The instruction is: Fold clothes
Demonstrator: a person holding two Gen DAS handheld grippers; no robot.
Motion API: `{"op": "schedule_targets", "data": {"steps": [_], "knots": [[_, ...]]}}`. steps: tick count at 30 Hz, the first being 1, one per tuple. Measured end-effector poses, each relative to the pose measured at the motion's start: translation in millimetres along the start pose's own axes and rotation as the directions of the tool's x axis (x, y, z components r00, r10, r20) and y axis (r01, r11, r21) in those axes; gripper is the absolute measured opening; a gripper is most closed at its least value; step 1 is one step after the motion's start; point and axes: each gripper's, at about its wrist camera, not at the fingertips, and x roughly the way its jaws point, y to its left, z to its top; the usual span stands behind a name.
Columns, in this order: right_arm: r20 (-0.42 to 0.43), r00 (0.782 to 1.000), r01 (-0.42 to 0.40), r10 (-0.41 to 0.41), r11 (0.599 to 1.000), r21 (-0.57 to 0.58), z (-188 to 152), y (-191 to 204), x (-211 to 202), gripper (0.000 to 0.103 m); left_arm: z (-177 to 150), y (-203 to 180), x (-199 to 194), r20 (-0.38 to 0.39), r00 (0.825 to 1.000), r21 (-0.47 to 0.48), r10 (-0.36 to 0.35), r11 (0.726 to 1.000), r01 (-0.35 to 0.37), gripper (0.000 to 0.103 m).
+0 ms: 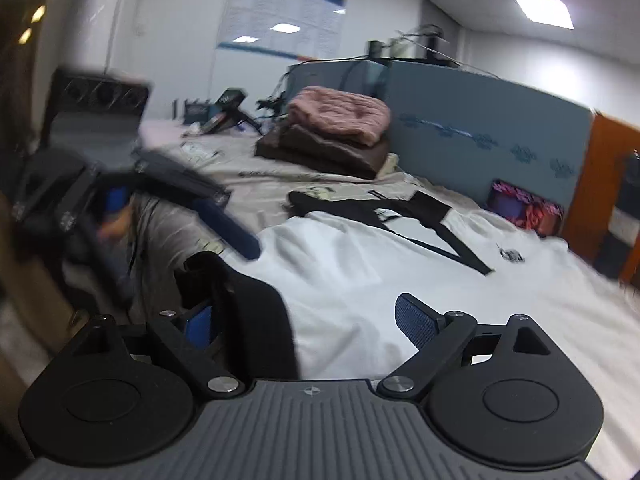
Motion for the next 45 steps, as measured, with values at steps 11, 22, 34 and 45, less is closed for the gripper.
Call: {"op": "schedule_targets", "data": {"steps": [11,22,34,45], "knots": [[0.069,0.997,-0.059,0.046,0.978,0.201,-14.1,-28.2,-28.4,0.084,-11.1,3.7,24.9,-0.022,0.993,0.117,0.119,0.986,-0.116,0.027],[-0.091,0.996,0.021,-0.007,0.989,0.148,-19.4,-53.3,-60.7,0.085,21.6,34.4,20.6,0.164,0.965,-0.045,0.203,0.979,-0.199,0.011],[-0.329,0.912,0.302,-0.244,0.943,0.138,-35.9,-124.9,-126.9,0.012,57.9,65.9,41.9,0.142,0.952,-0.02,0.272,0.962,-0.272,0.01],[-0.225,0.942,0.296,-0.25,0.933,0.203,-10.2,-222.1,-113.4,0.006,103.1,141.4,104.6,-0.104,0.961,0.162,0.256,0.958,-0.237,0.01]]}}
